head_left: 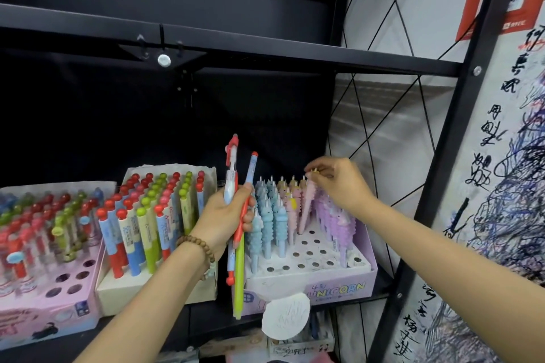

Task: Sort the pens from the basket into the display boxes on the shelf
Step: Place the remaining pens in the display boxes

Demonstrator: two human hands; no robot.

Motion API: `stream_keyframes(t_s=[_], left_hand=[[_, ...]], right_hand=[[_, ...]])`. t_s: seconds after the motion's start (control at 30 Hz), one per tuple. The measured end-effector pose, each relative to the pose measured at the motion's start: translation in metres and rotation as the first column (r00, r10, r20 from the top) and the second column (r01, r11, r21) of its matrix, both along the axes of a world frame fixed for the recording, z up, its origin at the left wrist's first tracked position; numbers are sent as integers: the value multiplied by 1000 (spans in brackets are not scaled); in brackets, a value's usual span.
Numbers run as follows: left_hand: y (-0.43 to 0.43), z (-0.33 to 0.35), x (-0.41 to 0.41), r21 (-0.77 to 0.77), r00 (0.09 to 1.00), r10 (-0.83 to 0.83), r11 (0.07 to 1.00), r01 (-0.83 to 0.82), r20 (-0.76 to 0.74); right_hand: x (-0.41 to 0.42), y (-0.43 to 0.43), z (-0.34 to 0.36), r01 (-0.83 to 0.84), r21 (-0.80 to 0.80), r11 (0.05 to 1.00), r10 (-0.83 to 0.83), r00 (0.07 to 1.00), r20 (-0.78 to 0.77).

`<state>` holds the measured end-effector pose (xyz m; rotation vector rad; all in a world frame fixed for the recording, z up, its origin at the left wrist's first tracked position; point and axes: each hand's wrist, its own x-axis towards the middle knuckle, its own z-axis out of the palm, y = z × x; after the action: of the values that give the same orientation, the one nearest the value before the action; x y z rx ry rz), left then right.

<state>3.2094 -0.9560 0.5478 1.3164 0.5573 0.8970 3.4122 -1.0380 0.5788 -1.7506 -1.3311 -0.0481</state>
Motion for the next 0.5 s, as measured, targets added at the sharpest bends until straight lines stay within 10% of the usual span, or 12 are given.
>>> stream_keyframes(t_s=[0.5], left_hand=[[-13,11,-13,-19,999,2,1000,-1,51]], right_hand=[[-7,11,1,69,-478,876,122,926,357]])
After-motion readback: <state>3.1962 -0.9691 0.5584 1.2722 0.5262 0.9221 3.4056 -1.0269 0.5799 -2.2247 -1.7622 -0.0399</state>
